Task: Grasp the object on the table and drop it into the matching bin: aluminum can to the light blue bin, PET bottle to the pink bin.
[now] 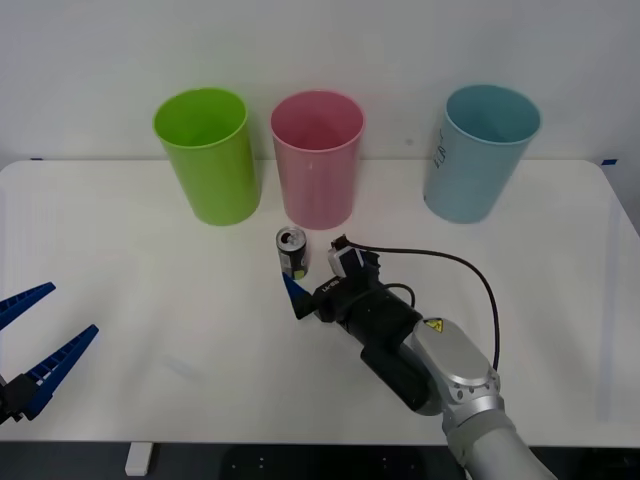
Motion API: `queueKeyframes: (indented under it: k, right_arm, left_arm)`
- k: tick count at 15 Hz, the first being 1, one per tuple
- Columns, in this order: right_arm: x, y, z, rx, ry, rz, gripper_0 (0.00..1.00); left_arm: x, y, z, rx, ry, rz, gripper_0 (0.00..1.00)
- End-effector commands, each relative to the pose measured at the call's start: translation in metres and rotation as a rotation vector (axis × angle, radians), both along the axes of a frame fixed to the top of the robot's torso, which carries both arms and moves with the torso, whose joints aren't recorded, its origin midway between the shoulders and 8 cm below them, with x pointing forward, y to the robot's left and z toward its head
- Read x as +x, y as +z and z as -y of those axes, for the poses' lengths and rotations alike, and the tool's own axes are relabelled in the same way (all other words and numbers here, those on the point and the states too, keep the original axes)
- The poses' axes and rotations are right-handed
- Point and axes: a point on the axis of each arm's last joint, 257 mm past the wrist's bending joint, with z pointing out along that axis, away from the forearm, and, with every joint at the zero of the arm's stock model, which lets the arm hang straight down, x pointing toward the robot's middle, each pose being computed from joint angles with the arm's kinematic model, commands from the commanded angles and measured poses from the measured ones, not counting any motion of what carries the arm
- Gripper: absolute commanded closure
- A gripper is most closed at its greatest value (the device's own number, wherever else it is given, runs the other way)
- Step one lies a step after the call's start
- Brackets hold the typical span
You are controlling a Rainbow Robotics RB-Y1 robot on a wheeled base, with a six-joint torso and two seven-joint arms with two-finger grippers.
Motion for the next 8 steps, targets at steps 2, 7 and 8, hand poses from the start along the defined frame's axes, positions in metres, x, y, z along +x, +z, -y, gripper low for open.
queueKeyframes:
  k: [2,7,8]
  right_arm:
    - [0.0176,-0.0066,0.0056,-0.033,-0.022,-0.019,0.0]
    - [0.0216,-0.0087,0.0044,-0.055,-0.032,-0.019,0.0]
    - [0.0207,-0.0089,0.0026,-0.056,-0.028,-0.019,0.0]
  left_arm:
    - [0.0,0.0,0.0,0.0,0.0,0.0,0.0]
    - [0.0,0.0,0.0,0.0,0.0,0.0,0.0]
    - [0.0,0.0,0.0,0.0,0.0,0.0,0.0]
